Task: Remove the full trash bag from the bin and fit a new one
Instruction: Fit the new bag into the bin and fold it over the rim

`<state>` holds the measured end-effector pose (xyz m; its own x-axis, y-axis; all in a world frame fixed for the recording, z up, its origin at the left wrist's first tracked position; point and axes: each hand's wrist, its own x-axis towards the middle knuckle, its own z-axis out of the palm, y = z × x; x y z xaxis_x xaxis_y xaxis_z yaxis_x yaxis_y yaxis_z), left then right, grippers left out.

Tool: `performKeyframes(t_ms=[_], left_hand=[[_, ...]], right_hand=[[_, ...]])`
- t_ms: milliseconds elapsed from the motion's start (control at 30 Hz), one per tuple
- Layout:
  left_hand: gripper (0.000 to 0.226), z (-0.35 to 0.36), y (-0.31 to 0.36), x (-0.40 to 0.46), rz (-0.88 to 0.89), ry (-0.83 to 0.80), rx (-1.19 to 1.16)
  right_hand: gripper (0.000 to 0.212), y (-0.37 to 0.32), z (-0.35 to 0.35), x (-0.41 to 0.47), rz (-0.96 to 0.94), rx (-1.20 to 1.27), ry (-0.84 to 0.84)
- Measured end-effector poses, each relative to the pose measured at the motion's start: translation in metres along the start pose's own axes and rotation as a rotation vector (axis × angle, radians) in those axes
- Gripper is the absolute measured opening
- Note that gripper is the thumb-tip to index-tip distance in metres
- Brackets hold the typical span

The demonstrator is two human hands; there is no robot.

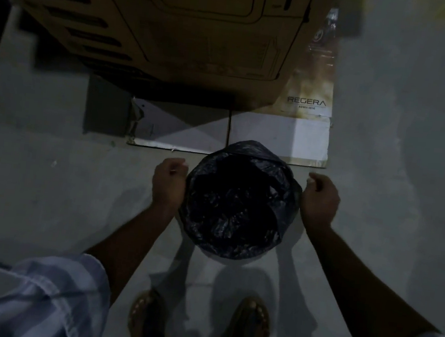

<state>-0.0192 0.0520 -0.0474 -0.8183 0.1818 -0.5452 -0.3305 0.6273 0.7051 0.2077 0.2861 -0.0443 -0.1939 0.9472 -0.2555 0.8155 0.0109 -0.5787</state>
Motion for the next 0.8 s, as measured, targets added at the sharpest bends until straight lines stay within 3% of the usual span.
performKeyframes(t_ms=[100,200,367,600,700,800], left_hand=[[0.037,0.016,0.024,0.004,0.146,-0.203,0.008],[0.027,0.031,0.047,0.011,0.236,-0.271,0.021],[0.009,0.037,0.051,0.027,0.203,-0.230,0.076],[0.015,0.029,0.045,0.037,0.282,-0.246,0.116],[0.020,0.031,0.044,0.041,0.301,-0.255,0.126],[0.025,0.034,0.044,0.044,0.275,-0.221,0.138]], right_hand=[[0.030,-0.029,0.005,0.005,-0.382,0.093,-0.068],[0.032,-0.060,0.019,0.012,-0.530,0.052,-0.294],[0.011,-0.077,0.034,0.031,-0.421,0.033,-0.356],[0.025,-0.082,0.032,0.037,-0.374,0.024,-0.583],[0.011,-0.081,0.037,0.040,-0.370,0.043,-0.521],[0.011,-0.092,0.043,0.045,-0.277,0.105,-0.450]])
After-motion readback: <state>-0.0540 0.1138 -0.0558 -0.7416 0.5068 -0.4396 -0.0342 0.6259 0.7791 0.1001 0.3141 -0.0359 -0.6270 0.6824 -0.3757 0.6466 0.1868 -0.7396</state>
